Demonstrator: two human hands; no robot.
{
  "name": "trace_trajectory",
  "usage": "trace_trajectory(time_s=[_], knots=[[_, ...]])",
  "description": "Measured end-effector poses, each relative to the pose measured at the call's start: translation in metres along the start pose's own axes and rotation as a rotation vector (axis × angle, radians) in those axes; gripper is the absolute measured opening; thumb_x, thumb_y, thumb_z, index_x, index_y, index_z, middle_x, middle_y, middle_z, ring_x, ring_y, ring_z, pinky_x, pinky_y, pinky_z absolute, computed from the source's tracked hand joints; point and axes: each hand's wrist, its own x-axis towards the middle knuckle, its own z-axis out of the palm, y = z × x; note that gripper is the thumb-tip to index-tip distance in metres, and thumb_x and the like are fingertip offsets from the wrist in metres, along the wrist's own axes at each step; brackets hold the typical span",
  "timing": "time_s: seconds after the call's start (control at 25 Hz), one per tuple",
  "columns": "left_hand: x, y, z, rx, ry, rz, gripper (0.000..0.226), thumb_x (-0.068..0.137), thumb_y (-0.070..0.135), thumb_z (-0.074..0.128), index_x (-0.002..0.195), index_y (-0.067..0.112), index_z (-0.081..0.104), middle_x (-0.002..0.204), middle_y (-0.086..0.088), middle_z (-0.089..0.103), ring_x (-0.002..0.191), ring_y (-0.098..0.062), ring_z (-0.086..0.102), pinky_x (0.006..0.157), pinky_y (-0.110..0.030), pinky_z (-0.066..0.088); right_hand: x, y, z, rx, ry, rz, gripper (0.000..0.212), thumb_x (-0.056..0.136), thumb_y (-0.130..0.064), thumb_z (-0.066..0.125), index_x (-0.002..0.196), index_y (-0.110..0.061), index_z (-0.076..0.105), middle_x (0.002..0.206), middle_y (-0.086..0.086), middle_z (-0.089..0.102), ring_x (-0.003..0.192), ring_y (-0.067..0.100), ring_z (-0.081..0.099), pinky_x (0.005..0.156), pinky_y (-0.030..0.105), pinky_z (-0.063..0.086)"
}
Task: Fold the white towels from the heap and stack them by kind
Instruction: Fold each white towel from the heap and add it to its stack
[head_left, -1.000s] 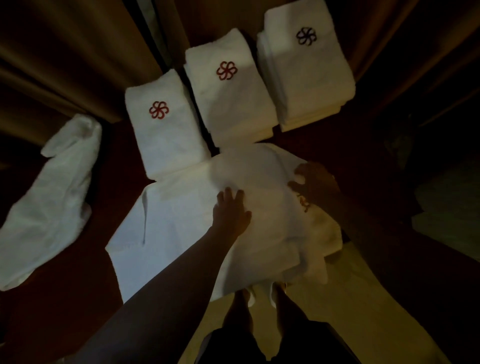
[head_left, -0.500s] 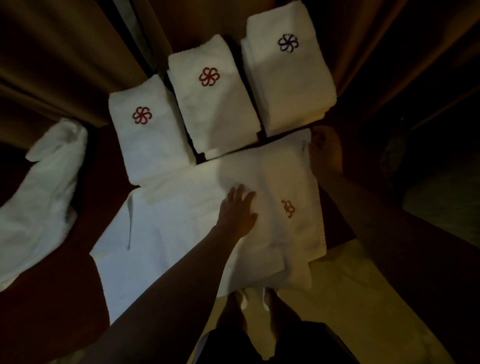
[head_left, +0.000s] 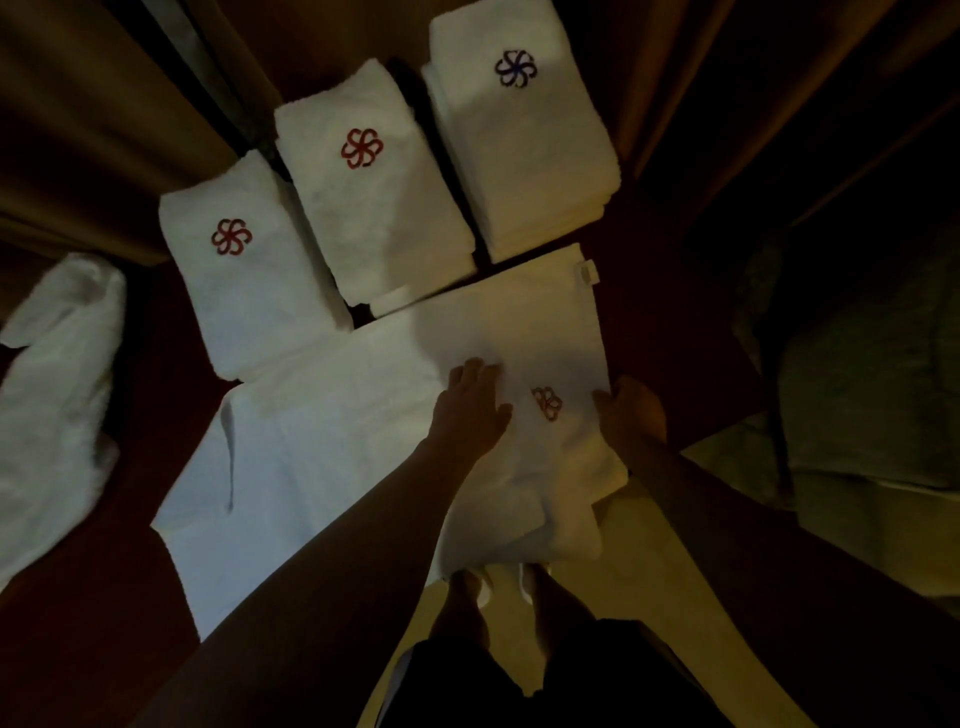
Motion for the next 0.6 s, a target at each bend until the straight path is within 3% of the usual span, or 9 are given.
trace_trajectory(time_s=[0.12,0.44,0.52,0.6], knots=[[0.0,0.001,0.004,0.145,-0.071,-0.008,0.073,0.087,0.039,0.062,0.147,0.016,0.026,0.154,-0.011,0.022,0.138,-0.031,0.025,0.103,-0.046,0.042,0.019,0.004,-0.026,0.056,0.07,-0.038,0.039,0.098,-0.029,0.05,0.122,0.001,0.053,0.122,0.023,0.057,0.112,0.038,0.054,0.087,0.038,0.04],[-0.005,0.0,0.012,0.168,-0.092,-0.007,0.079,0.09,0.04,0.059,0.151,0.016,0.017,0.16,-0.012,0.007,0.147,-0.03,0.01,0.11,-0.045,0.036,0.038,0.026,-0.045,0.045,-0.117,0.001,0.049,0.095,-0.033,0.055,0.13,0.002,0.049,0.13,0.023,0.051,0.12,0.039,0.049,0.093,0.041,0.041],[-0.006,-0.004,0.012,0.118,-0.081,0.014,0.075,0.09,0.041,0.058,0.151,0.016,0.021,0.16,-0.01,0.009,0.147,-0.028,0.009,0.11,-0.046,0.037,0.031,0.028,-0.039,-0.098,-0.029,-0.003,0.054,0.095,-0.029,0.056,0.138,-0.001,0.04,0.137,0.023,0.045,0.126,0.039,0.043,0.1,0.044,0.039],[-0.011,-0.011,0.012,0.048,-0.051,0.054,0.066,0.091,0.038,0.058,0.148,0.017,0.031,0.16,-0.009,0.015,0.147,-0.026,0.013,0.108,-0.047,0.039,0.018,0.021,-0.033,-0.152,0.151,-0.067,0.055,0.089,-0.023,0.062,0.136,-0.005,0.041,0.135,0.021,0.044,0.124,0.038,0.041,0.097,0.046,0.038]])
